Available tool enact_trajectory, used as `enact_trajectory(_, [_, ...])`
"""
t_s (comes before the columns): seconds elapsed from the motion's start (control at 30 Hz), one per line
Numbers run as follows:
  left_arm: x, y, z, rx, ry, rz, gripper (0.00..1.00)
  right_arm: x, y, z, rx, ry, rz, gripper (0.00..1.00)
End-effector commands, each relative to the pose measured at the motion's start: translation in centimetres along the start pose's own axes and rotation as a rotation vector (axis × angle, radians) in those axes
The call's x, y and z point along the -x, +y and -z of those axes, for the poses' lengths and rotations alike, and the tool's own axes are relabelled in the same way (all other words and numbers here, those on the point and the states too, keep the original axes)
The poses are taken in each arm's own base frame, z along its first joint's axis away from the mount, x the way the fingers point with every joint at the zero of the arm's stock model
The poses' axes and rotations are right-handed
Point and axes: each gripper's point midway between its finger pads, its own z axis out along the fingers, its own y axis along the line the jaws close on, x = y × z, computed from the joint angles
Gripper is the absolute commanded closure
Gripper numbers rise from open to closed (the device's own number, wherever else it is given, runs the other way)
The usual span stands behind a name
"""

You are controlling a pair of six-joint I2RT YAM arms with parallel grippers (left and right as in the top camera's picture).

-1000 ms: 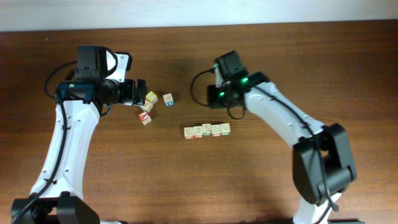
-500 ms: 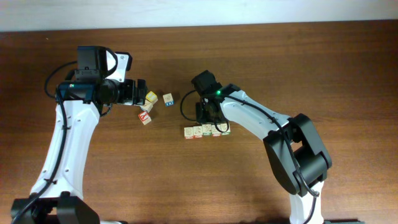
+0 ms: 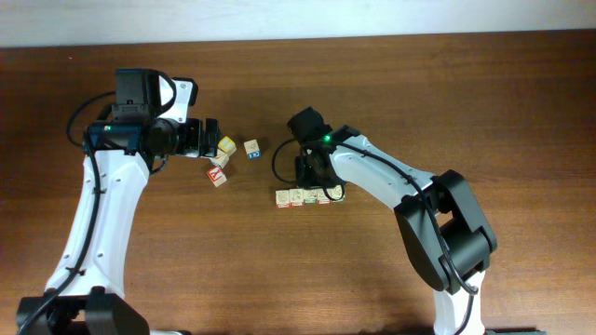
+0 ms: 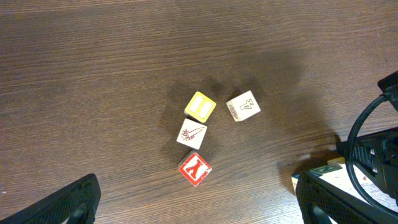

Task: Rotate 5 blocks
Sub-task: 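Push the block row leftward with the right gripper, then lower both grippers to opposite ends of the five-block row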

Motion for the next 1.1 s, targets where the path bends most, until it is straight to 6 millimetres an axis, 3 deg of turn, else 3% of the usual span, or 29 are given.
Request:
enact_trajectory(0.0, [0.7, 0.3, 0.4, 0.008, -0.019, 0.013, 0.01, -0.2, 0.6, 0.1, 0.014, 0.007, 0.017, 0.77])
enact_trajectory(0.23, [0.7, 0.3, 0.4, 0.008, -0.019, 0.013, 0.01, -0.2, 0.6, 0.1, 0.014, 0.007, 0.016, 0.76])
enact_trajectory(0.27, [0.7, 0.3, 0.4, 0.008, -0.019, 0.013, 0.01, -0.2, 0.6, 0.1, 0.013, 0.007, 0.016, 0.74])
enact_trajectory(0.33, [0.7, 0.3, 0.4, 0.008, -0.019, 0.013, 0.01, 0.3, 0.6, 0.7, 0.02, -0.007, 0.012, 0.54])
enact_trajectory(0.37, [0.7, 0.3, 0.4, 0.008, -0.019, 0.013, 0.01, 1.1, 0.6, 1.7, 0.028, -0.027, 0.002, 0.49])
enact_trajectory(0.47, [0.7, 0.3, 0.4, 0.008, -0.019, 0.013, 0.01, 4.5, -0.2, 7.5, 0.055, -0.117, -0.016, 0.44])
enact_trajectory(0.57, [0.7, 0.3, 0.4, 0.008, -0.019, 0.013, 0.01, 7.1, -2.4, 15.7, 0.077, -0.214, -0.003, 0.43])
enact_trajectory(0.63, [0.7, 0.2, 0.4, 0.008, -0.019, 0.013, 0.01, 7.1, -4.9, 20.6, 0.068, -0.244, -0.013, 0.41])
enact_trajectory(0.7, [0.7, 0.3, 0.4, 0.008, -0.019, 0.013, 0.01, 5.9, -7.8, 24.1, 0.045, -0.246, -0.048, 0.38])
enact_trajectory(0.77, [0.7, 0.3, 0.4, 0.008, -0.019, 0.013, 0.01, 4.2, -10.0, 25.4, 0.021, -0.214, -0.097, 0.39])
enact_trajectory(0.87, [0.7, 0.3, 0.4, 0.008, -0.019, 0.013, 0.01, 2.0, -11.9, 25.0, 0.004, -0.123, -0.105, 0.39])
enact_trajectory(1.0, [0.7, 0.2, 0.4, 0.006, -0.019, 0.013, 0.01, 0.3, -11.3, 21.0, 0.066, -0.019, -0.033, 0.39])
enact_trajectory(1.07, [0.9, -1.4, 0.4, -0.086, -0.028, 0.012, 0.01, 0.0, -11.3, 18.9, 0.079, -0.006, -0.013, 0.36])
